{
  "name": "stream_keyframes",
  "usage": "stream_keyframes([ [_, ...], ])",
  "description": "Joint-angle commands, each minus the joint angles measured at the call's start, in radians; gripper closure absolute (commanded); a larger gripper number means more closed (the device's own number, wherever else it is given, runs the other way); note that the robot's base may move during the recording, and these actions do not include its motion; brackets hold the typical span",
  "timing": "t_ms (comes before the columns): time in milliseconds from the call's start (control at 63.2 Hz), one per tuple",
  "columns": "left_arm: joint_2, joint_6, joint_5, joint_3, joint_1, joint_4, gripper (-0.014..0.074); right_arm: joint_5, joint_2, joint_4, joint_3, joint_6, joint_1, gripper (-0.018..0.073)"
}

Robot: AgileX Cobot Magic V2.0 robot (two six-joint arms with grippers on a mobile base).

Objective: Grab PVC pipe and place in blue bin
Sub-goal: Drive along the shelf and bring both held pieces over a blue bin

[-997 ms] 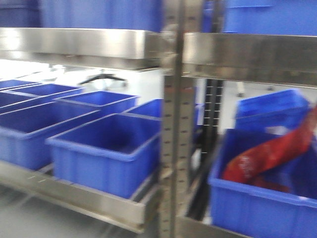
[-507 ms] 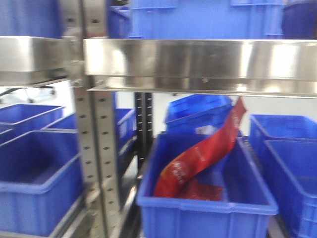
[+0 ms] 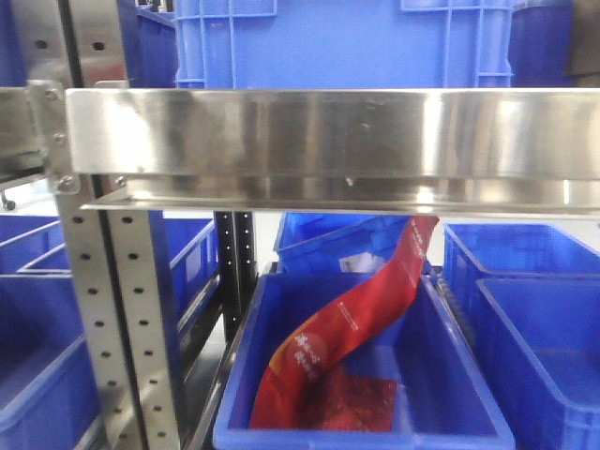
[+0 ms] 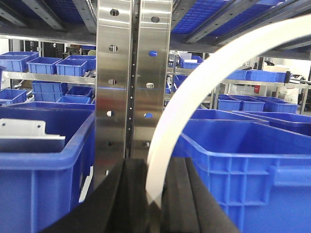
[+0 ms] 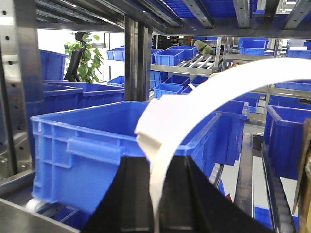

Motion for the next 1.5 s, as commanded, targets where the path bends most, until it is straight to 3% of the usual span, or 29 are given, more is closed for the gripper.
stream_keyframes([
  [0, -0.001, -0.005, -0.020, -0.003, -0.006, 0.000, 0.0707, -0.023, -0.005, -0.009, -0.001, -0.005, 0.002, 0.0727],
  [1488, -0.001, -0.005, -0.020, -0.003, -0.006, 0.000, 0.0707, -0.023, -0.005, -0.009, -0.001, -0.005, 0.002, 0.0727],
])
